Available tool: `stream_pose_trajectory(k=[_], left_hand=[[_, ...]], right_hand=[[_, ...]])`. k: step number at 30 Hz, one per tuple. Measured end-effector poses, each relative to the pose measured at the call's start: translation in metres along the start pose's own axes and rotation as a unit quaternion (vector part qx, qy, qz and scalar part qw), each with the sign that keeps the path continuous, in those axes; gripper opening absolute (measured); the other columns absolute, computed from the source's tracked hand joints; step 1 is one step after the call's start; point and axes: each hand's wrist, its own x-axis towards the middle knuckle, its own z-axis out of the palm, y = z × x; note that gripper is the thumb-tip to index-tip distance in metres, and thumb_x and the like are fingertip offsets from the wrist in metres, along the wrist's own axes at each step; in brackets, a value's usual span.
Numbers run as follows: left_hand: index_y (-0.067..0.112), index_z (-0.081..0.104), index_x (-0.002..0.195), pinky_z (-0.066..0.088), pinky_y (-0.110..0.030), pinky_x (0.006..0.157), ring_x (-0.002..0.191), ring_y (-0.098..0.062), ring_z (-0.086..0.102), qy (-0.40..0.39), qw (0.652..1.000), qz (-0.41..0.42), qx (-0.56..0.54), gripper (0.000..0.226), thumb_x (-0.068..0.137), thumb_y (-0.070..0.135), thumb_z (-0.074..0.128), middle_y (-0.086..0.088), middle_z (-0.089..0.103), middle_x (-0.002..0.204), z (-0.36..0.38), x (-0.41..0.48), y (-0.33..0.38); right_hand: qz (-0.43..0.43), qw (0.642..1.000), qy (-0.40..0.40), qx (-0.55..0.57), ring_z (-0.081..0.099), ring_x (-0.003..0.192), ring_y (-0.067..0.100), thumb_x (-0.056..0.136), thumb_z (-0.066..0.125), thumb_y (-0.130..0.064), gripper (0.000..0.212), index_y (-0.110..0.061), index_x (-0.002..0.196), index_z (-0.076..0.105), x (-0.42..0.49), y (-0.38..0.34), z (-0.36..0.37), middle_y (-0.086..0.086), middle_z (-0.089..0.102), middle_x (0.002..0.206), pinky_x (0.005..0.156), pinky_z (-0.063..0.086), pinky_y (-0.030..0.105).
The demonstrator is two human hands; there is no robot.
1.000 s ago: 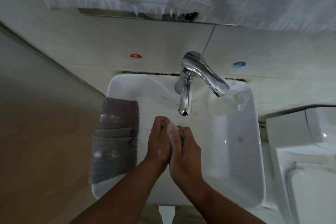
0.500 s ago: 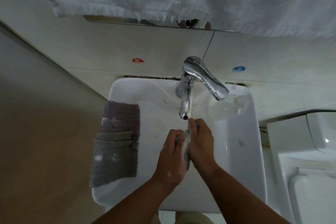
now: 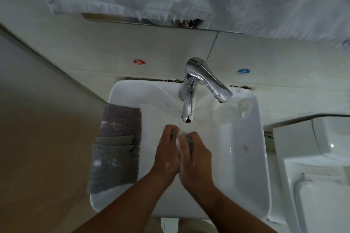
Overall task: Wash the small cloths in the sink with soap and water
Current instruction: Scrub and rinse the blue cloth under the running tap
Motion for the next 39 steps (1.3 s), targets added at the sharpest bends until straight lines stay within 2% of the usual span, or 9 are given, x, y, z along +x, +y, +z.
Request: stream_pose_trajectory(k=[4, 8, 16, 20, 24, 27, 29, 32, 39], left_hand=[[0.016, 0.051, 0.094, 0.050, -0.041, 0.074, 0.081, -0.028, 0.059, -0.071, 0.996, 0.008, -0.062, 0.019, 0.108, 0.025, 0.042, -0.007, 0.059, 0.086, 0.013, -0.031, 0.002], [0.017, 0.053, 0.099, 0.052, -0.025, 0.067, 0.078, -0.016, 0.058, 0.018, 0.999, -0.022, -0.016, 0.010, 0.105, 0.024, 0.048, 0.003, 0.059, 0.083, 0.004, -0.003, -0.011], [0.019, 0.051, 0.094, 0.053, -0.043, 0.069, 0.074, -0.016, 0.061, -0.017, 0.999, -0.005, -0.050, 0.019, 0.105, 0.033, 0.045, 0.000, 0.061, 0.083, 0.010, -0.016, 0.003], [0.010, 0.053, 0.097, 0.054, -0.031, 0.068, 0.072, -0.009, 0.062, 0.022, 0.994, -0.021, -0.102, 0.017, 0.105, 0.024, 0.048, 0.000, 0.062, 0.080, 0.004, -0.014, 0.007], [0.020, 0.056, 0.096, 0.053, -0.034, 0.071, 0.076, -0.012, 0.062, -0.043, 0.993, -0.035, -0.105, 0.020, 0.104, 0.037, 0.048, 0.003, 0.062, 0.081, 0.013, -0.032, 0.004], [0.011, 0.051, 0.100, 0.045, -0.013, 0.063, 0.067, 0.004, 0.056, 0.005, 1.000, -0.001, -0.030, 0.006, 0.101, 0.015, 0.055, 0.006, 0.056, 0.082, 0.001, -0.008, 0.003], [0.019, 0.050, 0.097, 0.044, -0.011, 0.066, 0.072, 0.009, 0.056, -0.001, 0.999, 0.029, 0.017, 0.007, 0.102, 0.014, 0.053, 0.007, 0.054, 0.082, 0.002, -0.009, 0.003], [0.041, 0.052, 0.089, 0.049, -0.031, 0.070, 0.075, 0.003, 0.061, -0.032, 0.999, -0.031, -0.013, 0.018, 0.103, 0.030, 0.046, 0.008, 0.063, 0.081, 0.017, -0.027, -0.005], [0.011, 0.055, 0.101, 0.051, -0.023, 0.057, 0.070, -0.014, 0.063, 0.010, 0.991, -0.080, -0.107, 0.021, 0.105, 0.030, 0.047, -0.008, 0.064, 0.084, 0.002, -0.018, 0.020]], right_hand=[[0.104, 0.992, 0.076, 0.003, 0.050, 0.055, 0.006, 0.100, 0.055, -0.041, 0.040, -0.013, 0.071, 0.053, 0.048, 0.023, -0.016, -0.004, 0.055, 0.060, 0.062, 0.045, 0.038], [0.019, 1.000, 0.010, 0.011, 0.059, 0.060, 0.006, 0.103, 0.054, -0.037, 0.028, -0.024, 0.078, 0.054, -0.008, -0.006, -0.001, -0.009, 0.059, 0.064, 0.057, 0.047, 0.028], [0.075, 0.996, 0.051, 0.012, 0.055, 0.058, 0.007, 0.102, 0.055, -0.034, 0.034, -0.018, 0.072, 0.053, 0.023, 0.002, -0.012, -0.005, 0.058, 0.063, 0.061, 0.046, 0.033], [-0.011, 1.000, 0.000, -0.005, 0.059, 0.059, 0.007, 0.102, 0.054, -0.034, 0.027, -0.029, 0.076, 0.050, 0.002, -0.007, -0.008, -0.007, 0.059, 0.065, 0.055, 0.044, 0.019], [0.085, 0.995, 0.056, 0.006, 0.055, 0.059, 0.009, 0.101, 0.057, -0.034, 0.033, -0.019, 0.072, 0.052, 0.038, 0.010, -0.017, -0.004, 0.058, 0.064, 0.061, 0.044, 0.033], [0.032, 0.999, 0.004, 0.022, 0.061, 0.061, 0.008, 0.103, 0.054, -0.033, 0.026, -0.023, 0.079, 0.055, -0.006, -0.007, -0.004, -0.006, 0.061, 0.066, 0.058, 0.048, 0.025], [0.007, 1.000, 0.007, 0.011, 0.058, 0.059, 0.006, 0.103, 0.053, -0.034, 0.028, -0.028, 0.076, 0.050, -0.006, -0.006, -0.005, -0.008, 0.057, 0.063, 0.056, 0.042, 0.017], [0.095, 0.994, 0.053, 0.001, 0.050, 0.055, 0.006, 0.101, 0.057, -0.033, 0.036, -0.023, 0.068, 0.046, 0.039, 0.011, -0.016, -0.006, 0.053, 0.059, 0.062, 0.039, 0.029], [0.024, 0.999, 0.022, 0.013, 0.057, 0.058, 0.008, 0.102, 0.057, -0.033, 0.028, -0.023, 0.076, 0.053, 0.006, 0.001, -0.005, -0.005, 0.058, 0.064, 0.056, 0.045, 0.026]])
